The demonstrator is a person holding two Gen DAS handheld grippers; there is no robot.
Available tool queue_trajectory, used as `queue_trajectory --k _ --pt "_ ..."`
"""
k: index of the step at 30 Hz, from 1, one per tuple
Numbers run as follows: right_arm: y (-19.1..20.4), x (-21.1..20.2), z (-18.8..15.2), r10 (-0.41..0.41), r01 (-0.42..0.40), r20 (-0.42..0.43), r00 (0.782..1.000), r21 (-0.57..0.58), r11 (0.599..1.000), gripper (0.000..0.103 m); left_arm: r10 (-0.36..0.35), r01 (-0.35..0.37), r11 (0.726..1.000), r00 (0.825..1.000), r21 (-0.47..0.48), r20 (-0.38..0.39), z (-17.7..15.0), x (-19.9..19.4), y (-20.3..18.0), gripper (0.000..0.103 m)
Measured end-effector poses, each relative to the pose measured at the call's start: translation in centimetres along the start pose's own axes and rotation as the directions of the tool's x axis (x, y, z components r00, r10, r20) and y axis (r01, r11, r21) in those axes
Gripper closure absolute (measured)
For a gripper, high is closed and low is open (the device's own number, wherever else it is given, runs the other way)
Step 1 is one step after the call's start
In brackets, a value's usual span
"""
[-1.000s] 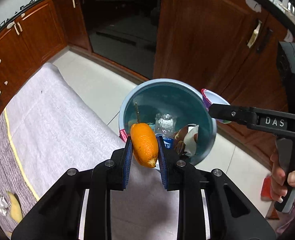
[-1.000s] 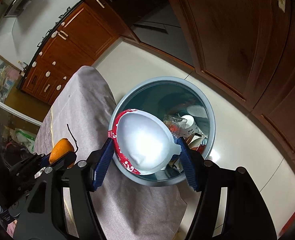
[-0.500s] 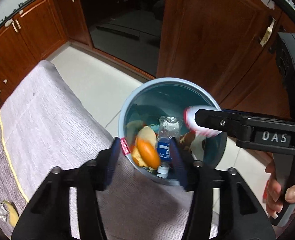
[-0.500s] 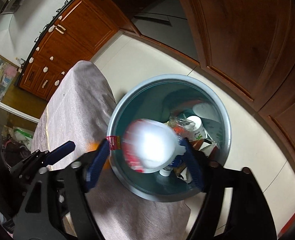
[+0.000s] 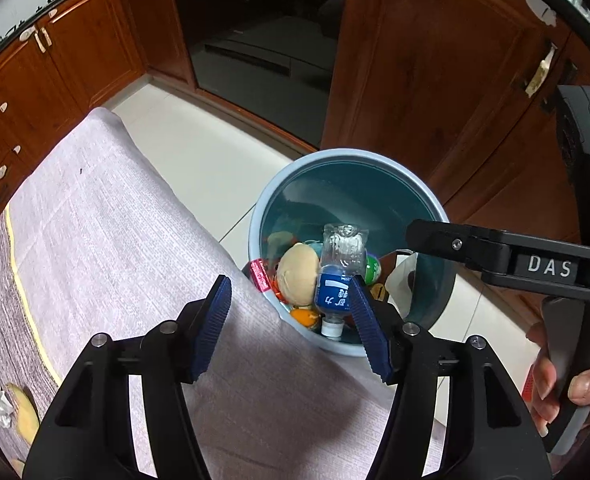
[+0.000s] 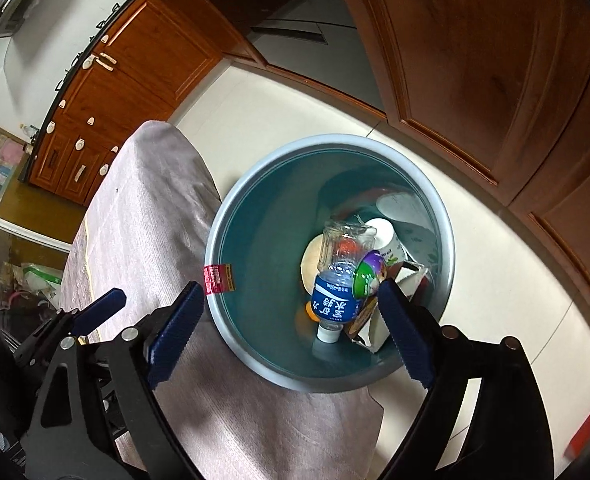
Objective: Collect trash
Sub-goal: 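Carry the orange peel and paper bowl over the bin and release both, then return both tools to the table and grasp the melon rind with the right tool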
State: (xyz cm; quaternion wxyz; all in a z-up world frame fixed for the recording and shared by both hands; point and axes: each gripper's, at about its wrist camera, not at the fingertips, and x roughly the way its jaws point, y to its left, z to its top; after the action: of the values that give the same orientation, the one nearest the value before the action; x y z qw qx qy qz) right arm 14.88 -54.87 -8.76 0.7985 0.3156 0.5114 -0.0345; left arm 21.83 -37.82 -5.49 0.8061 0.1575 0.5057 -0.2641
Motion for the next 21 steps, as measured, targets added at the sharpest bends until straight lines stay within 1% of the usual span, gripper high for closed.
queue_trajectory --k 1,5,12,17,21 --pt "0.1 -0.2 -0.1 -0.003 0.003 -0.002 1.0 -0.004 1.0 0.018 -0.002 0.002 1.0 1.0 -0.002 0.002 -0.1 -0.2 0.1 0.04" --pt "0.9 -1.1 -0.7 -0.01 0.011 0.001 1.0 -0.024 1.0 0.018 -0.001 0.001 1.0 1.0 -0.014 0.029 -0.5 -1.5 0.3 0.028" --pt "3.6 -2.7 -2.2 -0.001 0.002 0.014 1.0 -0.069 0.998 0.018 0.005 -0.003 0.999 0.998 -0.039 0.067 -2.1 -4.3 1.6 0.028" --pt "6.3 -4.1 -3.7 0.013 -0.01 0.027 1.0 -0.107 0.994 0.018 0.023 -0.016 0.997 0.995 -0.08 0.095 -4.2 -6.9 3.8 0.028" --pt "9.1 -4.9 -5.1 0.018 -0.014 0.03 0.999 -0.151 0.988 0.018 0.037 -0.021 0.991 0.992 -0.134 0.118 -6.5 -8.9 6.5 0.028"
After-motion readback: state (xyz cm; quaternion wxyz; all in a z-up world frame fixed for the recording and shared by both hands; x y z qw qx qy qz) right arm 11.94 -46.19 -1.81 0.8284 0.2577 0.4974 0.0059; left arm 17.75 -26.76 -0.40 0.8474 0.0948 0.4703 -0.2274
